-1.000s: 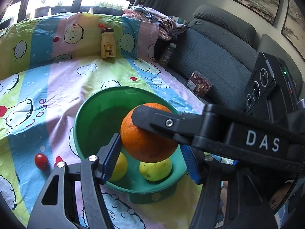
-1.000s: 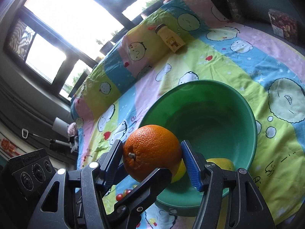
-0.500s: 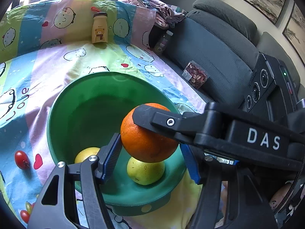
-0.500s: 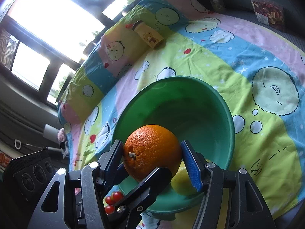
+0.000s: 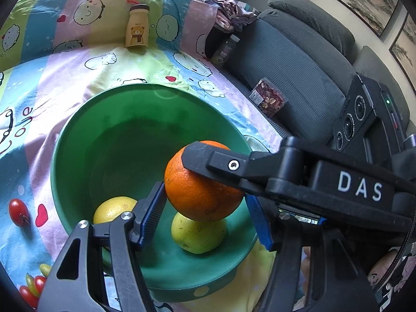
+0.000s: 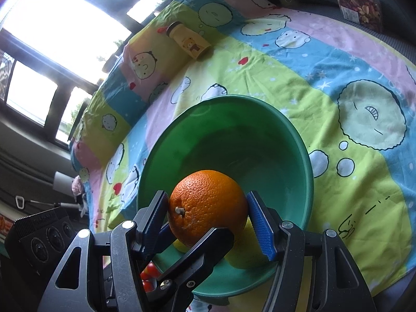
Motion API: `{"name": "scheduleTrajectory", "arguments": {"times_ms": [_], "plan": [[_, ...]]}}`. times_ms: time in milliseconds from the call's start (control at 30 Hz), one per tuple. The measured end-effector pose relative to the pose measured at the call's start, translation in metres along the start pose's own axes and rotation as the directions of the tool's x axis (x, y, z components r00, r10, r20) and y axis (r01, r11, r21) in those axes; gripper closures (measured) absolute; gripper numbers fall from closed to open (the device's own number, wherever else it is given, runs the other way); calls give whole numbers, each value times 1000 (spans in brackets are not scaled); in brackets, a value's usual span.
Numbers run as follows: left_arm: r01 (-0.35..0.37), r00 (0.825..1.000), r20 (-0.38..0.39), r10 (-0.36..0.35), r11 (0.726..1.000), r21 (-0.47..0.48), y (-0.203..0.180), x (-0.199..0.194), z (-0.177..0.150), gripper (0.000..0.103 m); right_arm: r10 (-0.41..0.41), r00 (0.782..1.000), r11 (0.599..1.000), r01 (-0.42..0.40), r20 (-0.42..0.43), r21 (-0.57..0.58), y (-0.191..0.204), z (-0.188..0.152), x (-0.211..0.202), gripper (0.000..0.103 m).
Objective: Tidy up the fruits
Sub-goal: 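Lift the orange and carry it over the green basin, then open the right gripper to drop the orange into the basin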
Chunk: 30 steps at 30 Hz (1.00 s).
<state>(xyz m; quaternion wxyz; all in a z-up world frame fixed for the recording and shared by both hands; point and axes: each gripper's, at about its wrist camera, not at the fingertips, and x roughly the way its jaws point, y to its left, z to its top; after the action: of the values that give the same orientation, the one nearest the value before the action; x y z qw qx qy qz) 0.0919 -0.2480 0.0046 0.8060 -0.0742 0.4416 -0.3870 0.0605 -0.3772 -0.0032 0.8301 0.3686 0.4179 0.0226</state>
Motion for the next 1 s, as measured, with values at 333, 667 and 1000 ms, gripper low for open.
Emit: {"name": "scheduleTrajectory", "arguments": {"times_ms": [333, 667, 1000], "plan": [[-17, 1000, -7, 17, 1000, 0, -1, 2, 0, 42, 0, 1000, 1000, 0, -3, 14, -1, 0, 2, 38], [-73, 997, -3, 73, 997, 9, -1, 8, 0, 43, -75, 997, 997, 75, 12, -5, -1, 0, 4, 38], [-129, 990, 50, 128, 992, 13, -4, -9, 0, 44, -113, 990, 992, 118, 80, -54, 11, -1, -3, 38]]}}
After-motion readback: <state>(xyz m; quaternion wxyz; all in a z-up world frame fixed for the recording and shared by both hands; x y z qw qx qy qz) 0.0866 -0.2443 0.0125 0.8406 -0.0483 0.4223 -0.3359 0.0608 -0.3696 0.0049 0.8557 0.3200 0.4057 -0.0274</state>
